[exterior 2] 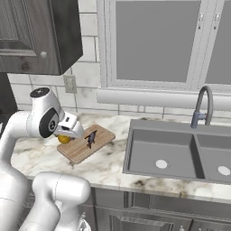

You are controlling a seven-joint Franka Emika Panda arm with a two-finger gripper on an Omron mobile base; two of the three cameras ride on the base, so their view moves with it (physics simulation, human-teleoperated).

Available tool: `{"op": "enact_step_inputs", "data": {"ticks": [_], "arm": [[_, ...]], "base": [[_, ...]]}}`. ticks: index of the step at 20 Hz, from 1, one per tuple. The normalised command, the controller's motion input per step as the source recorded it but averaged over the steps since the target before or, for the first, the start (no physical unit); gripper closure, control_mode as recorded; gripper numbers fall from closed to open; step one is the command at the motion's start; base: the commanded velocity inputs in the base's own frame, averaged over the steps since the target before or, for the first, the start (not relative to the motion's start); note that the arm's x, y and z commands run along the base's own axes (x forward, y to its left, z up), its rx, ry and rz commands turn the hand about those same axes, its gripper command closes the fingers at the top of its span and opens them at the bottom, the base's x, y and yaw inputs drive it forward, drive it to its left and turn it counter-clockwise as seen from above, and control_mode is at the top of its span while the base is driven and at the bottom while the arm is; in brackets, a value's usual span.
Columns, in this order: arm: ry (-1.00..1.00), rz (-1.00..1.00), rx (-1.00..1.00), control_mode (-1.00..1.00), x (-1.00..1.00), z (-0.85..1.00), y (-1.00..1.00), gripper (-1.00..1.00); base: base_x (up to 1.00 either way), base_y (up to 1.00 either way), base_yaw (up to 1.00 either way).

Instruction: Retrieve a lemon from the fridge and place it on the cutting board with the fish.

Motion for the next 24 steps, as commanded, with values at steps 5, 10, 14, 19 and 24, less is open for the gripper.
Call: {"op": "enact_step_inputs", "data": {"ticks": [5,10,14,19,24], "arm": [[0.03,-0.06,0.02,-1.00,0.40,-0.31,0.19,1.00],[0.02,-0.09,0.05,-1.00,0.44,-0.37,0.12,1.00],[0.06,-0.12,0.02,-1.00,0.39,-0.42,0.00,1.00],[0.04,-0.12,0.00,-1.00,0.35,-0.23,0.11,1.00],[0.11,-0.14,0.01,-1.00,0.46,-0.34,0.11,1.00]], "base": [[0.00,0.00,0.00],[0.00,0.00,0.00],[0.00,0.00,0.00],[0.00,0.00,0.00],[0.00,0.00,0.00]]}}
